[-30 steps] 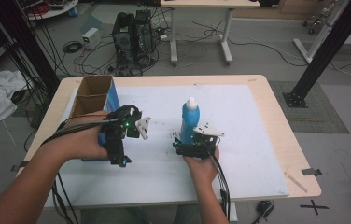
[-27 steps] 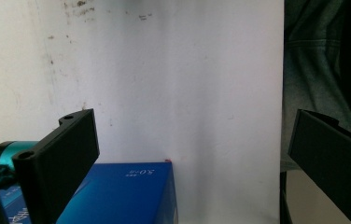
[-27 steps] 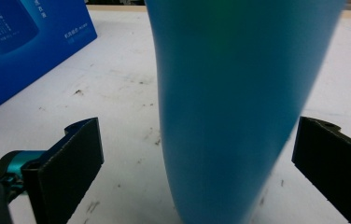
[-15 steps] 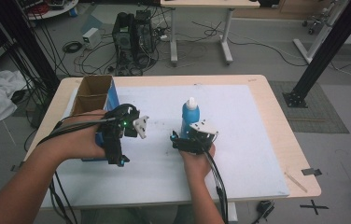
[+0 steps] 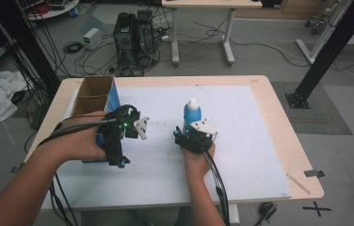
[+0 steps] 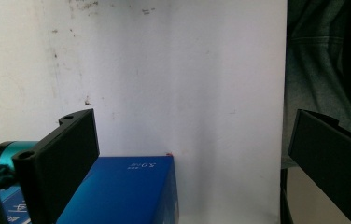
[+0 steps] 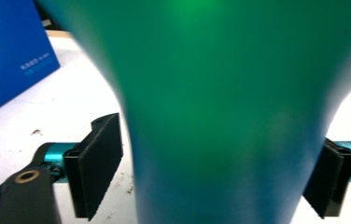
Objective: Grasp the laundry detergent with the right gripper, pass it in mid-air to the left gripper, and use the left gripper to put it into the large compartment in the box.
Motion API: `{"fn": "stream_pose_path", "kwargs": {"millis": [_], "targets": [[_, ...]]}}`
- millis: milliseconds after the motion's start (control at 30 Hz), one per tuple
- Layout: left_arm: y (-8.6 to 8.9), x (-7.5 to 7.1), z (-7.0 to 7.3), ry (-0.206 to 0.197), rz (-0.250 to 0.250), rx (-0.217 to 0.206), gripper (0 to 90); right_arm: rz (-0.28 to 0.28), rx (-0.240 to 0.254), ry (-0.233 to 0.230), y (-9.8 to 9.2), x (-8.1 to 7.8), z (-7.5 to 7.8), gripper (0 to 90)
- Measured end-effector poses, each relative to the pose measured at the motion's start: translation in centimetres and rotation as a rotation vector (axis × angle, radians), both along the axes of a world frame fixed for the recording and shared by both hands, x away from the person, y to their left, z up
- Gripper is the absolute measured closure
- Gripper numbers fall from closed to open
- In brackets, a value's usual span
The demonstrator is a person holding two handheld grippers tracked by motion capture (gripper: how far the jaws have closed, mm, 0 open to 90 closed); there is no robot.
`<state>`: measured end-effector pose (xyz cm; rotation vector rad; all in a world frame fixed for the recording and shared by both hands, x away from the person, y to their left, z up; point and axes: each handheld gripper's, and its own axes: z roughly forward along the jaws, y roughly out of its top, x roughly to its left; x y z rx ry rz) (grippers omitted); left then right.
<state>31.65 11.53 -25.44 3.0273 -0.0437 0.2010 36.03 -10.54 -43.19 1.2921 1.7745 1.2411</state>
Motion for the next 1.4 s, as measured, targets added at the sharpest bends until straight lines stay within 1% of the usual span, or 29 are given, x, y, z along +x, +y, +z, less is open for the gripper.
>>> {"fn": "stream_pose_path", "kwargs": {"millis": [67, 100, 133, 167, 200, 267, 300, 367, 400, 433, 467, 500, 533, 600, 700, 733, 800, 833, 900, 933, 967, 1000, 1033, 1200, 1267, 1300, 1333, 1367, 1400], "targets": [[0.0, 0.0, 0.0, 0.002, 0.003, 0.001, 1.7, -0.005, -0.005, -0.011, 0.0, 0.0, 0.0, 21.9], [-0.1, 0.1, 0.0, 0.005, -0.009, 0.012, 1.7, -0.004, -0.007, -0.018, 0.0, 0.0, 0.0, 22.1], [-0.1, 0.1, -0.1, 0.004, 0.003, 0.003, 1.7, -0.002, 0.007, -0.008, 0.0, 0.0, 0.0, 23.6], [-0.1, 0.1, -0.2, 0.001, 0.000, 0.003, 1.7, -0.005, -0.006, -0.025, -0.1, 0.0, 0.1, 25.1], [-0.1, 0.1, -0.2, 0.005, 0.006, -0.001, 1.7, -0.005, -0.006, -0.025, -0.1, 0.0, 0.1, 25.1], [-0.2, 0.2, -0.2, 0.006, 0.002, 0.008, 1.7, -0.008, 0.005, -0.015, 0.0, 0.0, 0.0, 26.2], [-0.3, 0.2, -0.3, 0.010, 0.000, 0.009, 1.7, -0.018, 0.022, -0.004, 0.1, -0.1, 0.0, 28.0], [-0.3, 0.2, -0.3, 0.010, 0.001, 0.005, 1.7, -0.022, 0.024, -0.003, 0.1, -0.1, 0.0, 29.3], [-0.3, 0.2, -0.2, 0.010, 0.001, 0.006, 1.7, -0.033, 0.017, 0.000, 0.1, -0.2, 0.0, 32.2], [-0.3, 0.2, -0.2, 0.010, 0.001, 0.007, 1.7, -0.033, 0.017, 0.000, 0.1, -0.2, 0.0, 32.2], [-0.3, 0.2, -0.2, 0.008, -0.001, 0.009, 1.7, -0.031, 0.008, -0.016, 0.0, -0.1, 0.0, 32.4], [-0.3, 0.2, -0.2, 0.010, 0.001, 0.007, 1.7, -0.028, -0.003, -0.015, -0.1, 0.0, -0.1, 33.2], [-0.3, 0.3, -0.1, 0.006, -0.007, 0.018, 1.7, -0.028, -0.003, -0.015, -0.1, 0.0, -0.1, 33.2], [-0.3, 0.3, -0.2, 0.007, 0.004, 0.009, 1.7, -0.036, 0.004, -0.020, 0.0, 0.0, -0.1, 34.0], [-0.3, 0.4, -0.2, 0.007, 0.005, 0.011, 1.7, -0.048, -0.015, -0.026, 0.0, -0.1, -0.2, 36.0], [-0.3, 0.4, -0.3, 0.004, 0.006, 0.010, 1.7, -0.049, -0.003, -0.015, 0.1, -0.1, -0.2, 36.4], [-0.4, 0.5, -0.4, 0.009, 0.006, 0.014, 1.7, -0.045, -0.020, -0.029, 0.1, -0.1, -0.2, 37.1], [-0.4, 0.5, -0.5, 0.011, 0.006, 0.015, 1.7, -0.056, -0.014, -0.026, 0.2, -0.2, -0.2, 38.4], [-0.5, 0.5, -0.6, 0.011, 0.012, 0.011, 1.7, -0.066, -0.042, -0.047, 0.3, -0.4, -0.1, 42.5], [-0.6, 0.5, -0.5, 0.013, 0.004, 0.019, 1.7, -0.070, -0.032, -0.050, 0.2, -0.5, -0.2, 42.9], [-0.6, 0.5, -0.5, 0.011, 0.005, 0.017, 1.7, -0.068, -0.026, -0.046, 0.2, -0.5, -0.2, 43.4], [-0.7, 0.5, -0.6, 0.011, 0.008, 0.012, 1.7, -0.058, -0.044, -0.055, 0.1, -0.5, -0.1, 43.7], [-0.7, 0.5, -0.5, 0.010, 0.003, 0.020, 1.7, -0.056, -0.042, -0.055, 0.1, -0.5, -0.1, 44.1], [-1.0, 0.6, -0.5, 0.008, -0.003, 0.021, 1.7, -0.035, -0.046, -0.067, 0.0, -0.6, -0.2, 45.7], [-1.1, 0.7, -0.4, 0.012, 0.006, 0.022, 1.7, -0.021, -0.050, -0.067, -0.1, -0.6, -0.1, 45.9], [-1.1, 0.7, -0.2, 0.011, 0.003, 0.025, 1.7, -0.011, -0.026, -0.062, -0.1, -0.7, 0.0, 45.8], [-1.1, 0.7, -0.2, 0.011, 0.003, 0.025, 1.7, -0.011, -0.026, -0.062, -0.1, -0.7, 0.0, 45.8], [-1.2, 0.8, -0.1, 0.012, 0.003, 0.025, 1.7, 0.008, -0.013, -0.070, -0.4, -0.8, 0.2, 45.6], [-1.2, 0.8, -0.1, 0.003, -0.002, 0.024, 1.7, 0.008, -0.013, -0.070, -0.4, -0.8, 0.2, 45.6]]}}
